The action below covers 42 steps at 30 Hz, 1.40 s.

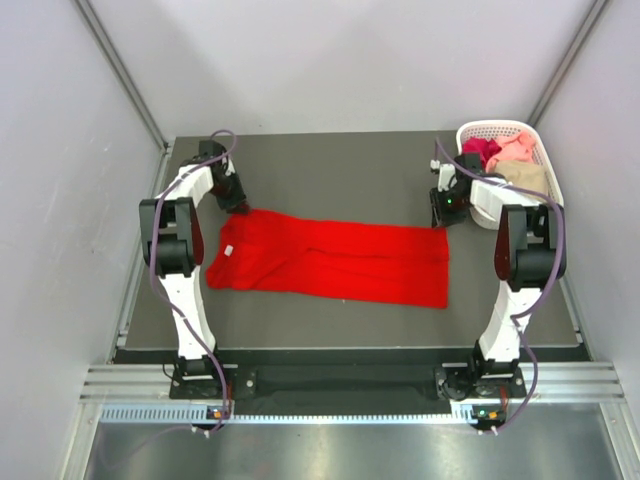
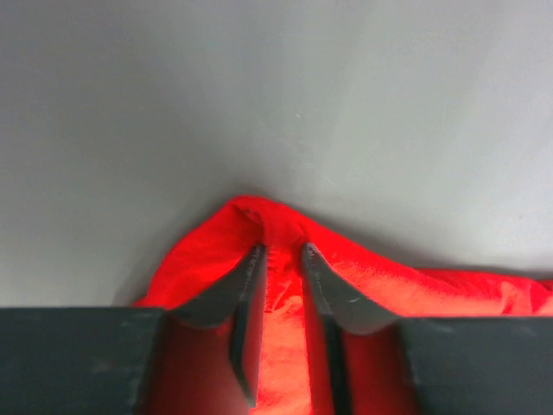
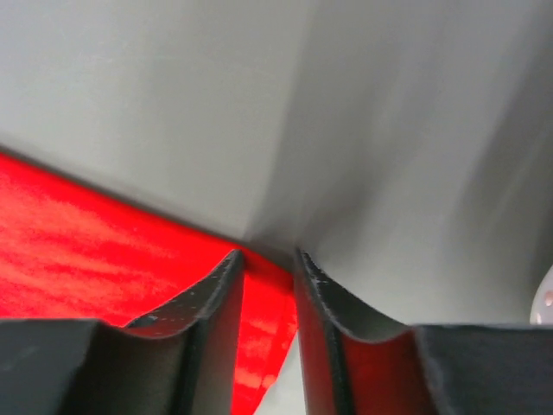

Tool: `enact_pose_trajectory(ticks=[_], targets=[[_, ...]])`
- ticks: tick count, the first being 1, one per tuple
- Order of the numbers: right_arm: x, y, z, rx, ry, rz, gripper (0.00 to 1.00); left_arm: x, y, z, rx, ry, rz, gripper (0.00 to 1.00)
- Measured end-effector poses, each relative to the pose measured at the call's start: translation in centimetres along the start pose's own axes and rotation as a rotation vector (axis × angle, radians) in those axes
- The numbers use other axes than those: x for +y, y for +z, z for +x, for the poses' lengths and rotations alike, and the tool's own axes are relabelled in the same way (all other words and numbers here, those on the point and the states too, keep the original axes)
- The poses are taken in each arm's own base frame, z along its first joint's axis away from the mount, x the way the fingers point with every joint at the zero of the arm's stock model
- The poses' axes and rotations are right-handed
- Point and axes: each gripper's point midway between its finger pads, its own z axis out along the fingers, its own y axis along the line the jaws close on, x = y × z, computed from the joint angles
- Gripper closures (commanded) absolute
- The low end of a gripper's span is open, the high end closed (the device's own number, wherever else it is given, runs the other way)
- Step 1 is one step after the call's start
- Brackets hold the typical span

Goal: Fold and stack the t-shirts
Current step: Fold the tshirt

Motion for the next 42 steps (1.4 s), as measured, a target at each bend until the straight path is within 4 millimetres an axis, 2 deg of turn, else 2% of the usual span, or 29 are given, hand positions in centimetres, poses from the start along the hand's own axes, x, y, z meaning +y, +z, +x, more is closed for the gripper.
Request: enact_pose_trajectory(ticks=[1, 2, 4, 5, 18, 19, 21, 22, 23, 26, 27, 28, 30, 34, 36, 39, 42], targets=[[-0.1, 0.1, 0.0, -0.001, -0.002, 0.001, 0.75, 0.1, 0.0, 0.0, -0.002, -0.002, -0.005, 0.85], [-0.1, 0.1, -0.1, -0.001, -0.004, 0.005, 0.86, 0.1, 0.0, -0.1, -0.005, -0.006, -0.01, 0.9], [-0.3, 0.1, -0.1, -0.001, -0.004, 0.014, 0.96, 0.3, 0.0, -0.2, -0.008, -0.008, -0.02, 0.99], [-0.4, 0.1, -0.1, -0.001, -0.001, 0.017, 1.0, 0.3, 0.0, -0.2, -0.011, -0.014, -0.028, 1.0], [-1.7, 0.2, -0.5, -0.063, 0.072, 0.115, 1.0, 1.9, -0.1, -1.0, -0.047, -0.139, -0.102, 1.0], [-1.7, 0.1, -0.5, -0.069, 0.078, 0.119, 1.0, 2.0, -0.1, -1.1, -0.048, -0.148, -0.099, 0.99], [-1.7, 0.1, -0.6, -0.079, 0.09, 0.124, 1.0, 1.9, -0.2, -1.1, -0.046, -0.161, -0.093, 0.86], [-1.7, 0.1, -0.6, -0.083, 0.098, 0.124, 0.94, 1.8, -0.2, -1.1, -0.046, -0.17, -0.091, 0.73], [-1.6, 0.0, -0.8, -0.09, 0.107, 0.124, 0.9, 1.8, -0.2, -1.1, -0.047, -0.167, -0.09, 0.68], [-1.0, -0.2, -1.0, -0.111, 0.131, 0.121, 0.73, 1.9, -0.5, -1.6, -0.064, -0.182, -0.1, 0.57], [-0.8, -0.6, -1.2, -0.12, 0.141, 0.121, 0.7, 2.0, -0.7, -1.9, -0.075, -0.183, -0.112, 0.56], [-0.4, -1.1, -1.5, -0.134, 0.152, 0.121, 0.65, 2.2, -1.1, -2.2, -0.087, -0.185, -0.124, 0.56], [0.4, -2.4, -2.3, -0.172, 0.177, 0.115, 0.61, 2.8, -2.2, -2.7, -0.111, -0.187, -0.174, 0.56], [2.5, -6.0, -4.7, -0.278, 0.23, 0.092, 0.56, 3.8, -6.4, -3.3, -0.183, -0.189, -0.27, 0.58], [4.0, -7.7, -5.7, -0.33, 0.247, 0.072, 0.53, 3.9, -9.0, -2.7, -0.222, -0.185, -0.289, 0.59], [8.2, -9.1, -6.5, -0.373, 0.251, 0.014, 0.55, 3.3, -11.9, -0.5, -0.247, -0.167, -0.248, 0.6], [13.9, -8.6, -6.0, -0.367, 0.248, -0.074, 0.59, 1.9, -12.8, 2.9, -0.211, -0.144, -0.139, 0.6]])
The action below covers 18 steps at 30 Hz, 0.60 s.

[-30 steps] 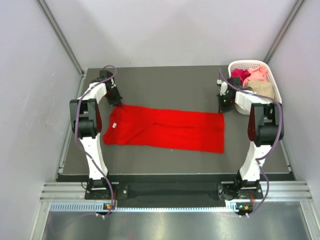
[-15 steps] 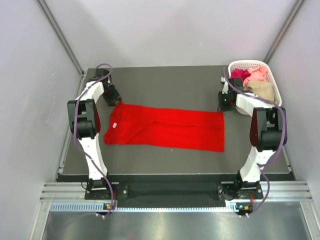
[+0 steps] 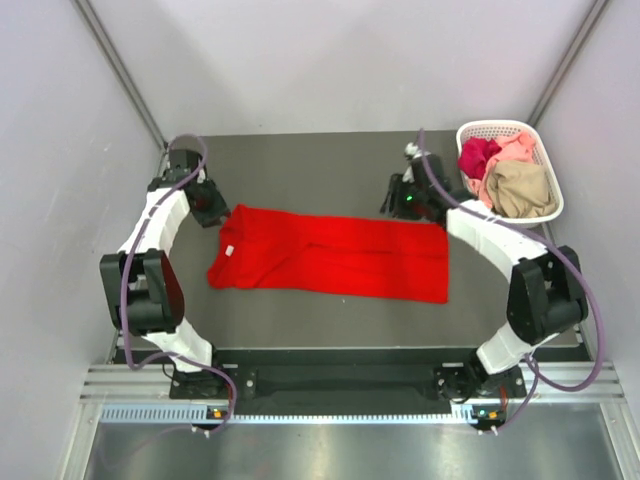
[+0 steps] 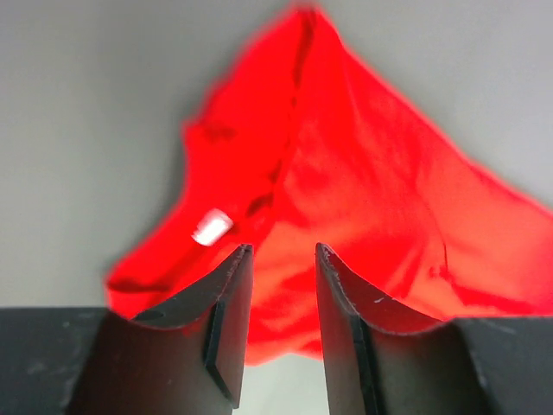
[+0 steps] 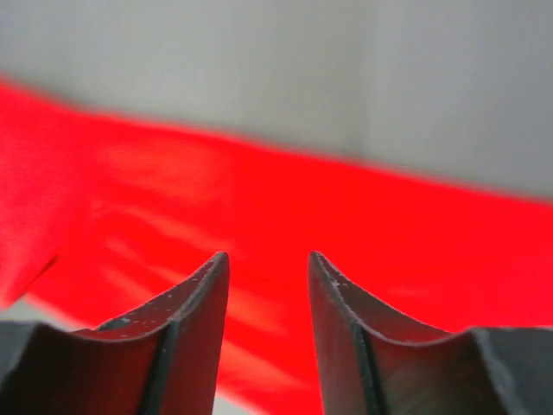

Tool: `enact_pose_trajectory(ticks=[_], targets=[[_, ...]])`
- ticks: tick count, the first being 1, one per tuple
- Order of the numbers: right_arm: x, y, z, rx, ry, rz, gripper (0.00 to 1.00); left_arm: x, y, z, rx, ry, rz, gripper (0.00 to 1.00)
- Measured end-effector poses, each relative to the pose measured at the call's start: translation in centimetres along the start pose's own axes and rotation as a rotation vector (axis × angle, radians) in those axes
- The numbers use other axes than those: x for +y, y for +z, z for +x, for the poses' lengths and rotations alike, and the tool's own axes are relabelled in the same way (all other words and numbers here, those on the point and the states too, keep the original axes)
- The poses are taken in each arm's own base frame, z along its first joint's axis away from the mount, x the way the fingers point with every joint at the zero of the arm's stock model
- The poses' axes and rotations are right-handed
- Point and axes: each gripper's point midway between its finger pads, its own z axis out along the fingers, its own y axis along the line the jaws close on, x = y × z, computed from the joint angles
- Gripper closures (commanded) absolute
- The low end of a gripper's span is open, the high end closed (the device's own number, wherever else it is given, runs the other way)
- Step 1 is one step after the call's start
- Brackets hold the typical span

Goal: Fold and stack the t-shirts
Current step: Fold the tshirt

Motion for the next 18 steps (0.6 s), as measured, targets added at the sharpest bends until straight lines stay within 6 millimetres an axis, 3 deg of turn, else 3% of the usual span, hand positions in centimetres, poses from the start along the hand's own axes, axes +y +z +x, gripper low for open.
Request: enact_pose_trajectory(ticks=[4, 6, 9, 14, 18], targets=[[6.7, 0.9, 5.8, 0.073, 0.06, -0.112, 0.63, -0.6, 1.1, 4.7, 0.124, 0.007, 0.069, 0.65], [9.1, 1.0, 8.5, 0.11, 0.107, -0.149, 0.64, -0.3, 1.6, 6.8, 0.178, 0.016, 0.052, 0.65], [12.5, 1.2, 11.5, 0.153, 0.162, -0.188, 0.65, 0.6, 1.8, 8.4, 0.206, 0.04, -0.016, 0.64], [16.1, 2.3, 13.8, 0.182, 0.173, -0.209, 0.65, 3.1, 0.9, 9.4, 0.171, 0.056, -0.116, 0.61], [17.2, 2.3, 13.9, 0.174, 0.164, -0.221, 0.65, 4.5, -0.7, 10.9, 0.162, 0.05, -0.139, 0.6]])
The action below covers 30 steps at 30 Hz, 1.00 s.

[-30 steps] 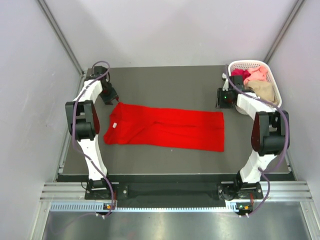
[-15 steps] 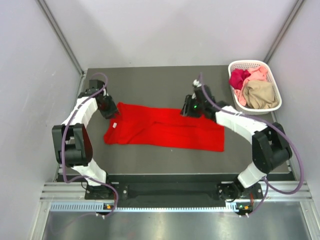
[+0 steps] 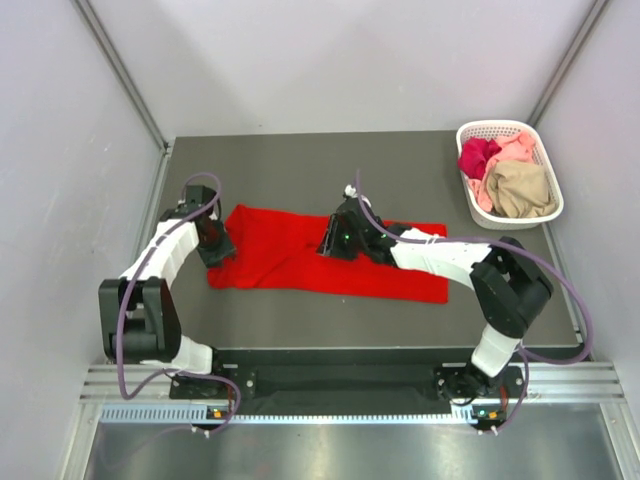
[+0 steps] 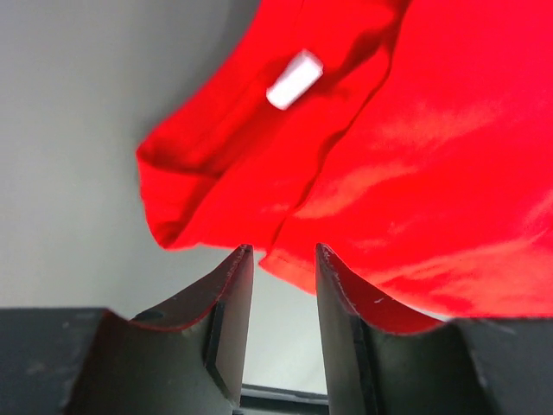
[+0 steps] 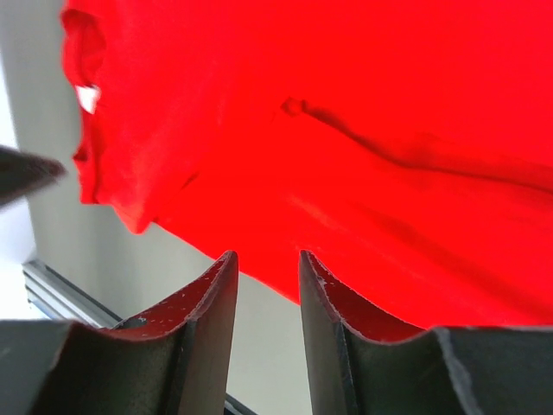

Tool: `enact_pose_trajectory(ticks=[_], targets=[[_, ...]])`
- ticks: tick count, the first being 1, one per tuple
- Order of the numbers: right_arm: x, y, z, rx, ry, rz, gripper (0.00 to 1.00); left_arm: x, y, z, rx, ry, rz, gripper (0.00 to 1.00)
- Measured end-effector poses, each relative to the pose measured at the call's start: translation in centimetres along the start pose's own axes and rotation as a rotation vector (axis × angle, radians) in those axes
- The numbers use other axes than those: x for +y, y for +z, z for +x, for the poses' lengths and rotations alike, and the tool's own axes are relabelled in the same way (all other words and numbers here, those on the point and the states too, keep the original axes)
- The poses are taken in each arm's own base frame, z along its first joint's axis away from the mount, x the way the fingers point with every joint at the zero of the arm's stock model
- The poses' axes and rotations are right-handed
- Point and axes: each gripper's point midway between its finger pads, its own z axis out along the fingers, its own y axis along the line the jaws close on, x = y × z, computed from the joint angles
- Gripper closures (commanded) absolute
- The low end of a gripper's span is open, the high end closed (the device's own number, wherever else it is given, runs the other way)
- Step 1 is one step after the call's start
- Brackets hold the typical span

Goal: Fold and stack the t-shirts
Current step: Fold the tshirt

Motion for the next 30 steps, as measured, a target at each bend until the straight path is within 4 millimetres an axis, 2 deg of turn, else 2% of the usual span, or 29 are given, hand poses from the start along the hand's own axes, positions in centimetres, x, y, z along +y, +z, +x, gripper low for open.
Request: enact_pose_trajectory(ticks=[5, 8, 11, 17, 26, 30], targets=[[1.1, -0.1, -1.2, -0.033, -0.013, -0.02, 0.65, 0.4, 0.1, 3.3, 0.047, -0.03, 0.044, 0.59], [0.9, -0.1, -1.1, -0.036, -0.022, -0.012, 0.65, 0.5, 0.8, 5.3, 0.101, -0.051, 0.062, 0.59], [0.8, -0.1, -1.1, -0.041, -0.034, -0.009, 0.64, 0.1, 1.4, 6.5, 0.133, -0.067, 0.1, 0.57], [0.7, -0.2, -1.3, -0.048, -0.053, -0.005, 0.64, -0.8, 1.7, 6.1, 0.115, -0.083, 0.147, 0.55], [0.5, -0.5, -1.5, -0.06, -0.072, 0.003, 0.64, -0.3, 2.2, 5.6, 0.093, -0.087, 0.114, 0.58], [0.4, -0.5, -1.4, -0.06, -0.076, 0.01, 0.63, -0.5, 2.3, 5.5, 0.088, -0.102, 0.115, 0.72]])
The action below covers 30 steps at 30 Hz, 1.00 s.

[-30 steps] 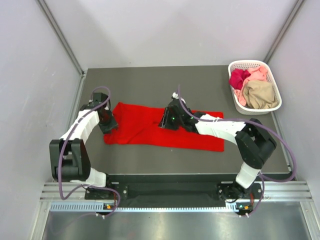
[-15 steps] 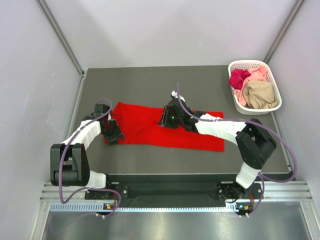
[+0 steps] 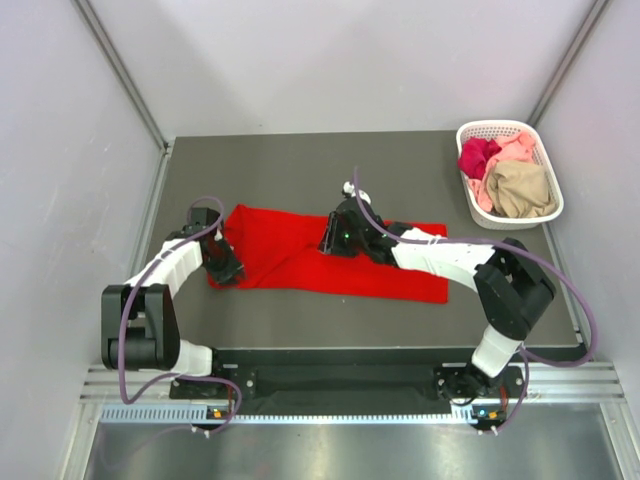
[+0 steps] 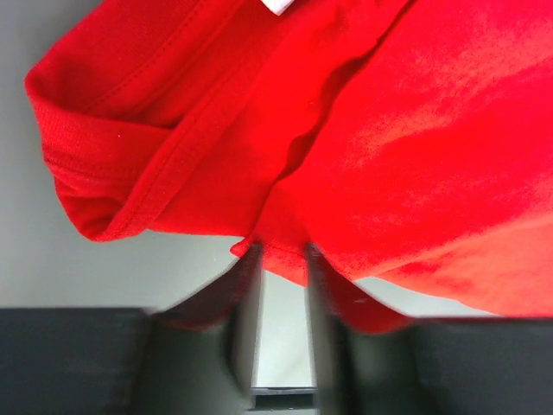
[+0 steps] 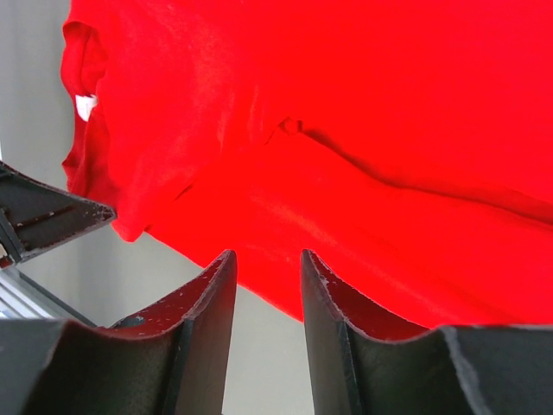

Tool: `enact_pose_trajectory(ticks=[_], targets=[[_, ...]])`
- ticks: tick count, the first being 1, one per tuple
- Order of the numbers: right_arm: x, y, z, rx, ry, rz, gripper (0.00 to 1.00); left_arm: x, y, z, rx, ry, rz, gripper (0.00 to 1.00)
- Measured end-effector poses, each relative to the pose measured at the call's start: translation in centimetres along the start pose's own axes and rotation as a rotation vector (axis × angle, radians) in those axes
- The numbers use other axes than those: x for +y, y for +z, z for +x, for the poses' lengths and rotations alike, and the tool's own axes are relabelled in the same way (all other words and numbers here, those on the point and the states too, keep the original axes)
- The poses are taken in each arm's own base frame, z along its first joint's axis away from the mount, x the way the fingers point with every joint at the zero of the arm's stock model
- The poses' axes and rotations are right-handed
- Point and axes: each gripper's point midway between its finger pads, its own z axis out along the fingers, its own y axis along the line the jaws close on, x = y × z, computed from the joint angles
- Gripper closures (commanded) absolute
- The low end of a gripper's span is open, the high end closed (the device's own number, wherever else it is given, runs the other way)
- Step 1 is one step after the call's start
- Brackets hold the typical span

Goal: Fold and stack the t-shirts
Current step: Fold the tshirt

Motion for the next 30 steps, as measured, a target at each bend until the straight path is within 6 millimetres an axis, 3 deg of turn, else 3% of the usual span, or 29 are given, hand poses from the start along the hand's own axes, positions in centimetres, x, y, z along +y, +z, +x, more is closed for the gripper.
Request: enact_pose_trajectory(ticks=[4, 5, 15, 17, 18, 21, 24, 30], targets=[[0.0, 0.0, 0.3, 0.005, -0.006, 0.005, 0.63, 0.0, 0.2, 0.0, 0.003, -0.008, 0.0, 0.98], [0.0, -0.1, 0.4, 0.007, -0.008, 0.007, 0.63, -0.1, 0.2, 0.0, 0.005, -0.012, 0.0, 1.0], [1.3, -0.2, 1.6, 0.022, -0.075, -0.023, 0.59, -1.9, -0.8, -2.5, -0.039, -0.008, 0.031, 1.0], [1.9, -0.1, 1.6, 0.017, -0.086, -0.049, 0.59, -2.0, -1.0, -3.2, -0.063, -0.005, 0.024, 0.92], [2.2, 0.0, 1.6, 0.013, -0.088, -0.06, 0.59, -1.8, -1.1, -3.4, -0.072, -0.001, 0.012, 0.73], [2.8, 0.9, 1.8, 0.015, -0.086, -0.089, 0.6, -0.8, -1.1, -3.4, -0.08, 0.008, -0.038, 0.58], [3.1, 2.5, 2.2, 0.029, -0.078, -0.093, 0.59, -0.1, -1.3, -3.2, -0.091, 0.013, -0.065, 0.52], [4.0, 4.8, 3.5, 0.071, -0.064, -0.1, 0.59, 0.5, -1.4, -2.2, -0.078, 0.034, -0.062, 0.5]])
